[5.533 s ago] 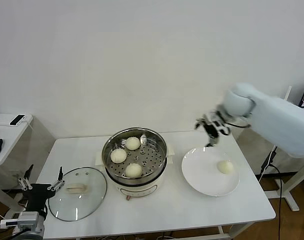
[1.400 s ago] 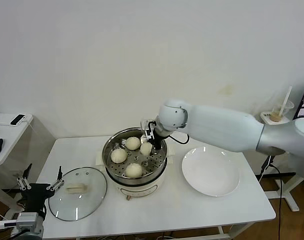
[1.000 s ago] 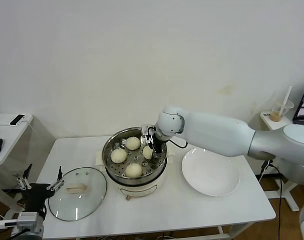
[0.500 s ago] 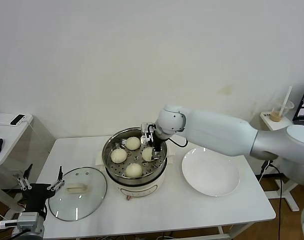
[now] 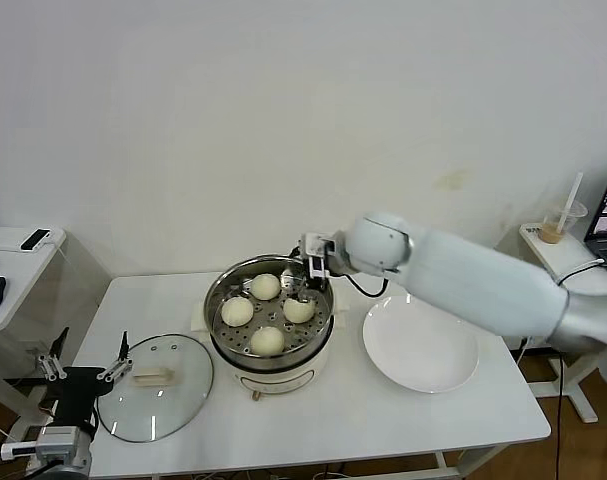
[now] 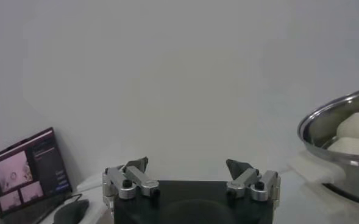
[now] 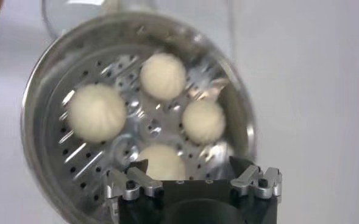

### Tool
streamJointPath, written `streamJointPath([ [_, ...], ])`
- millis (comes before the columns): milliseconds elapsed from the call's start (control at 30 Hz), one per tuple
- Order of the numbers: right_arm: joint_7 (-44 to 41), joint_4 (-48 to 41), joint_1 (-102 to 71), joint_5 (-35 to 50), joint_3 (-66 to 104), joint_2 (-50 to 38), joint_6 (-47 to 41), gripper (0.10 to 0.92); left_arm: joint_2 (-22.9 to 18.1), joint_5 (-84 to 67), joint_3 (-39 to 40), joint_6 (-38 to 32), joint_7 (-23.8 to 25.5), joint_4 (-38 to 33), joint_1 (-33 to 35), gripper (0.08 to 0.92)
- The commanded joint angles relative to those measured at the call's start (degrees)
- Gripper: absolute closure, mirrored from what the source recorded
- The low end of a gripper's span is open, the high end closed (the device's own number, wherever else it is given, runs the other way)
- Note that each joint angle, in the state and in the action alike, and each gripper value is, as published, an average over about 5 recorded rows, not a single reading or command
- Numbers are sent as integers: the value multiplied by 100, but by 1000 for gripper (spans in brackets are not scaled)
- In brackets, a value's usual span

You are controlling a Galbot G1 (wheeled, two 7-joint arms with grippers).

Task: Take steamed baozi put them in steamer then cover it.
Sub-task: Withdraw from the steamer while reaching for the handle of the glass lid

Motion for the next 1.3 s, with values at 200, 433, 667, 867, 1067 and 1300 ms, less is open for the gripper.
streamJointPath([
  [200,2561,796,-4960,-1180,4868,-86,2658,203,-35,70,140,-416,47,144,8,177],
  [433,2273,956,-7184,-1474,6986,566,3948,203,-61,821,306,-490,7,358,77,177],
  [667,2035,1574,-8761,-1377,8622,1656,4077,203,107,3791,245,-828,-97,1100,245,177],
  [867,2170,1493,-9088,-1531,9068,2164,4112,203,264,5804,-200,-1240,-419,1453,688,177],
  [1067,2248,1478,-9188,-1702,9160,2323,4157,203,395,6734,-221,-1406,-555,1683,1002,177],
  [1300,2280,1488,-9250,-1763,9153,2392,4186,203,587,7096,111,-1400,-487,2244,256,177],
])
